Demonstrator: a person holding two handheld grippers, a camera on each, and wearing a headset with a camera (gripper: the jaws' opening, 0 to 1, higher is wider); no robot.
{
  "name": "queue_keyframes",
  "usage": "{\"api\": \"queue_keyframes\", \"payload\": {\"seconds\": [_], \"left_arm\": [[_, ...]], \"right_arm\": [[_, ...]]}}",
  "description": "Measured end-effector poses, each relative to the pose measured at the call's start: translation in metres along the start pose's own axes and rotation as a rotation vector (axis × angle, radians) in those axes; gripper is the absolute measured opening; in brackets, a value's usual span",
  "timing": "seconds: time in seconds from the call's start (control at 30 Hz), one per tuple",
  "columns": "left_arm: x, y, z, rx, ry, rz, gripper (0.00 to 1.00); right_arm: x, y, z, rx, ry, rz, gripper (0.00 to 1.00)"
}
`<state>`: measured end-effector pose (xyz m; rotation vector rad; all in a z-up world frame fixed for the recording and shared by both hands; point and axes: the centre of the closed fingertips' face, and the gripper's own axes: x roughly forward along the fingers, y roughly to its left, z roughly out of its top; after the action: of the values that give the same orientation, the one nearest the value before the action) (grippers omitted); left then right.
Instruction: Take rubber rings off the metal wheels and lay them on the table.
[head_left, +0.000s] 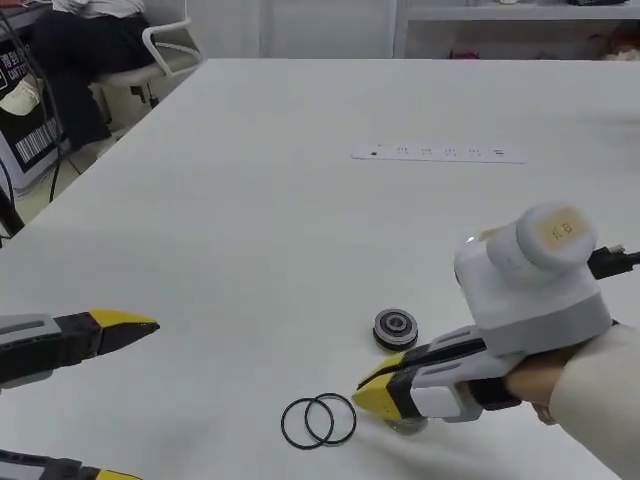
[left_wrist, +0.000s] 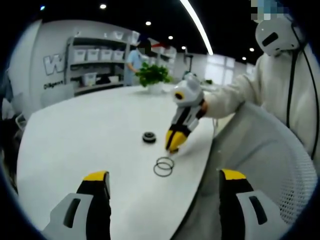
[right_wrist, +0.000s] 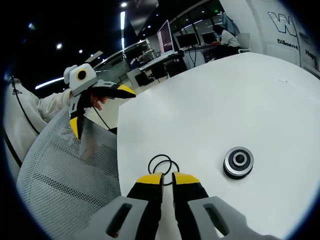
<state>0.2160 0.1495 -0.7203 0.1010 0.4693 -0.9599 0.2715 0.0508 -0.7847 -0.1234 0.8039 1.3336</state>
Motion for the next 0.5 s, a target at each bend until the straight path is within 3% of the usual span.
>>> {"api": "queue_keyframes", "payload": {"seconds": [0.5], "left_arm": [[-0.002, 0.0, 0.005, 0.014, -0.001, 0.001, 0.92]], "right_arm": [[-0.025, -0.002, 0.012, -0.005, -0.055, -0.025, 0.05]]}}
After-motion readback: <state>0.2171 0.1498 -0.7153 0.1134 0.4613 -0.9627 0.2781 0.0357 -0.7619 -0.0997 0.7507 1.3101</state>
